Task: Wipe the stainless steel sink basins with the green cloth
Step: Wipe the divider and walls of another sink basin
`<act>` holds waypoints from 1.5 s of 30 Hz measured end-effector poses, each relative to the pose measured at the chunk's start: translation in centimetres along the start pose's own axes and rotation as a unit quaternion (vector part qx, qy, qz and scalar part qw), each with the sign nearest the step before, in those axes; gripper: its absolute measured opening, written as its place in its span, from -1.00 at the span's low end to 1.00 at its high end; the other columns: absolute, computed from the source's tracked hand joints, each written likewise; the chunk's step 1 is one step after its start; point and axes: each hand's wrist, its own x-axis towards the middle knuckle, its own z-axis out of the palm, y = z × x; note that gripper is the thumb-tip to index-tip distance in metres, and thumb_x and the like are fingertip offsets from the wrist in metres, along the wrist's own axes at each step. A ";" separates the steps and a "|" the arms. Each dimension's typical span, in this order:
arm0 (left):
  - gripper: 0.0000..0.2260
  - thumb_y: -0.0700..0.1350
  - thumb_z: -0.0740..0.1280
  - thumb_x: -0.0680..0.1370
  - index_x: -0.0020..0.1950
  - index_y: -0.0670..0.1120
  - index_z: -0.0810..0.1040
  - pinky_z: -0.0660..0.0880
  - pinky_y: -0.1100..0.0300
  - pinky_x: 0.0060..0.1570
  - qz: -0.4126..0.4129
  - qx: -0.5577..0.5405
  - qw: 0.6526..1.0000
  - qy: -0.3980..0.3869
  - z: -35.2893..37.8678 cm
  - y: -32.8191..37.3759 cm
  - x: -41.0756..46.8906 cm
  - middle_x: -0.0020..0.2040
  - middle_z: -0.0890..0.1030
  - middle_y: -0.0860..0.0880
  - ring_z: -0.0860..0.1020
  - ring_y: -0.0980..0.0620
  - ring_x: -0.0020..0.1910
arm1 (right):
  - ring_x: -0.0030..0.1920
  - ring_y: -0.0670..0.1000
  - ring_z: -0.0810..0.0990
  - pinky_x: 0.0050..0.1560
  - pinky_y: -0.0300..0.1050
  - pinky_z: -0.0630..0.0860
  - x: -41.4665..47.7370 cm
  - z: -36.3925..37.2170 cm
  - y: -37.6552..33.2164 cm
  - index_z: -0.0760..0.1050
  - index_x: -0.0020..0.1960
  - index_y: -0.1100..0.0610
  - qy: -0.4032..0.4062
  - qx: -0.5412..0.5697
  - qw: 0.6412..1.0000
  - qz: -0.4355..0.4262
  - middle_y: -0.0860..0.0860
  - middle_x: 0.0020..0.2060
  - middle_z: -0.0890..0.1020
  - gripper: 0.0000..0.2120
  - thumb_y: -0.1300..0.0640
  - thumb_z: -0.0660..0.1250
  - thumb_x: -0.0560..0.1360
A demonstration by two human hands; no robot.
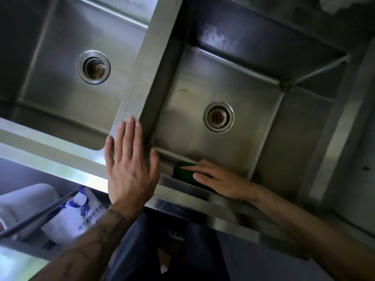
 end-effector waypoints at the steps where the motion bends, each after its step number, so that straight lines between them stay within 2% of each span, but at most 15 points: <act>1: -0.38 0.09 0.12 0.71 0.74 -0.11 0.11 0.07 -0.16 0.69 -0.001 0.000 1.000 0.001 0.0 0.0 0.0 0.74 0.13 -0.07 0.06 -0.04 0.74 | 0.33 -0.16 0.49 0.40 -0.31 0.34 0.2 -0.2 0.5 0.37 0.54 -0.29 -0.011 -0.012 1.000 0.015 -0.28 0.24 0.49 -0.57 -0.29 0.10 0.70; 3: -0.38 0.08 0.13 0.71 0.74 -0.12 0.12 0.08 -0.16 0.68 0.000 -0.001 1.000 0.008 0.1 0.0 -0.1 0.74 0.14 -0.08 0.07 -0.04 0.74 | 0.38 -0.06 0.48 0.51 -0.07 0.32 1.3 -0.6 1.8 0.39 0.57 -0.12 -0.035 -0.048 0.996 0.066 -0.06 0.33 0.52 -0.56 -0.17 0.10 0.73; 5: -0.38 0.07 0.14 0.70 0.73 -0.11 0.13 0.07 -0.15 0.69 -0.001 -0.004 1.000 0.014 0.1 0.0 -0.1 0.74 0.15 -0.08 0.08 -0.04 0.73 | 0.42 0.08 0.46 0.53 0.03 0.28 2.4 -0.9 2.5 0.41 0.56 -0.02 -0.036 -0.080 0.989 0.115 0.08 0.38 0.52 -0.60 -0.03 0.12 0.75; 7: -0.38 0.07 0.14 0.70 0.73 -0.11 0.13 0.06 -0.15 0.69 -0.001 -0.004 1.000 0.016 -0.1 0.1 0.0 0.74 0.16 -0.08 0.08 -0.05 0.73 | 0.39 0.04 0.46 0.52 -0.02 0.28 1.8 -0.9 2.6 0.43 0.54 -0.05 -0.033 -0.066 0.991 0.112 0.04 0.33 0.53 -0.61 -0.04 0.11 0.76; 10: -0.38 0.06 0.13 0.70 0.73 -0.12 0.12 0.04 -0.15 0.69 -0.002 -0.006 1.000 0.005 -0.3 0.3 0.0 0.74 0.14 -0.08 0.07 -0.05 0.74 | 0.30 -0.20 0.49 0.43 -0.30 0.29 -1.7 -0.8 1.6 0.44 0.49 -0.27 -0.003 -0.013 0.997 0.077 -0.19 0.22 0.52 -0.57 -0.29 0.04 0.71; 12: -0.38 0.06 0.14 0.70 0.74 -0.12 0.12 0.03 -0.15 0.70 -0.006 -0.007 1.000 0.001 -0.4 0.4 0.0 0.74 0.13 -0.08 0.05 -0.04 0.74 | 0.29 -0.25 0.50 0.35 -0.43 0.28 -3.1 -1.0 1.1 0.43 0.46 -0.34 0.015 0.002 0.998 0.067 -0.28 0.19 0.51 -0.54 -0.40 0.02 0.66; 16: -0.38 0.05 0.15 0.70 0.73 -0.10 0.12 -0.01 -0.09 0.71 -0.012 -0.004 1.000 0.012 -0.2 0.3 0.1 0.74 0.14 -0.06 0.05 -0.02 0.74 | 0.39 -0.01 0.48 0.50 -0.06 0.32 -1.0 -1.3 2.9 0.38 0.57 -0.11 -0.022 -0.057 0.992 0.107 0.02 0.35 0.52 -0.54 -0.19 0.07 0.72; 19: -0.37 0.05 0.16 0.69 0.73 -0.11 0.14 0.00 -0.09 0.70 -0.012 -0.004 1.000 0.013 -0.2 0.5 0.1 0.74 0.15 -0.06 0.07 -0.04 0.74 | 0.43 0.10 0.45 0.53 0.04 0.28 0.1 -1.5 3.9 0.40 0.56 -0.05 -0.022 -0.093 0.985 0.147 0.11 0.39 0.52 -0.59 -0.08 0.09 0.75; 21: -0.37 0.05 0.16 0.69 0.73 -0.11 0.14 0.01 -0.11 0.70 -0.015 -0.009 1.000 0.007 -0.4 0.4 0.1 0.74 0.15 -0.06 0.06 -0.04 0.74 | 0.38 0.03 0.49 0.50 0.01 0.32 -1.3 -1.4 3.6 0.44 0.52 -0.09 -0.010 -0.074 0.990 0.123 0.06 0.33 0.55 -0.60 -0.13 0.10 0.74; 25: -0.37 0.06 0.15 0.69 0.73 -0.11 0.13 0.03 -0.15 0.69 -0.018 -0.013 1.000 -0.004 -0.6 0.6 0.0 0.75 0.13 -0.06 0.05 -0.04 0.74 | 0.28 -0.21 0.52 0.36 -0.35 0.34 -5.6 -1.5 2.7 0.40 0.43 -0.40 0.025 -0.016 0.997 0.069 -0.22 0.20 0.55 -0.62 -0.38 0.06 0.67; 27: -0.37 0.06 0.14 0.69 0.73 -0.11 0.12 0.02 -0.15 0.70 -0.015 -0.015 1.000 -0.007 -0.6 0.5 0.1 0.75 0.13 -0.06 0.05 -0.04 0.74 | 0.29 -0.17 0.53 0.40 -0.28 0.36 -5.2 -1.7 3.4 0.42 0.46 -0.33 0.008 -0.021 0.995 0.092 -0.12 0.24 0.56 -0.61 -0.32 0.08 0.69; 29: -0.37 0.06 0.14 0.69 0.73 -0.10 0.12 0.02 -0.14 0.70 -0.014 -0.015 1.000 -0.007 -0.5 0.4 0.2 0.75 0.13 -0.06 0.05 -0.04 0.74 | 0.37 -0.02 0.51 0.48 -0.09 0.33 -3.7 -2.1 5.0 0.45 0.51 -0.09 -0.016 -0.050 0.989 0.135 0.03 0.34 0.56 -0.61 -0.12 0.12 0.74; 31: -0.37 0.06 0.14 0.69 0.73 -0.09 0.13 0.03 -0.14 0.69 -0.013 -0.015 1.000 -0.003 -0.5 0.4 0.1 0.74 0.14 -0.06 0.06 -0.05 0.74 | 0.45 0.09 0.46 0.53 -0.01 0.28 -2.6 -2.3 5.8 0.45 0.52 0.06 -0.012 -0.068 0.981 0.181 0.12 0.41 0.53 -0.62 0.01 0.13 0.76; 38: -0.37 0.05 0.15 0.68 0.72 -0.11 0.15 0.05 -0.16 0.68 -0.012 -0.024 1.000 -0.003 -0.8 0.6 0.2 0.73 0.17 -0.09 0.11 -0.09 0.73 | 0.25 -0.03 0.55 0.42 -0.13 0.35 -7.8 -2.3 4.2 0.52 0.42 -0.10 0.031 -0.018 0.987 0.160 0.06 0.22 0.61 -0.66 -0.11 0.13 0.73; 45: -0.37 0.04 0.17 0.67 0.73 -0.11 0.15 0.04 -0.14 0.69 -0.015 -0.017 1.000 -0.010 -0.8 0.7 0.2 0.74 0.16 -0.07 0.08 -0.05 0.73 | 0.40 0.14 0.49 0.49 0.01 0.32 -3.7 -2.7 6.8 0.45 0.51 0.03 0.012 -0.051 0.973 0.225 0.18 0.35 0.55 -0.61 -0.05 0.10 0.76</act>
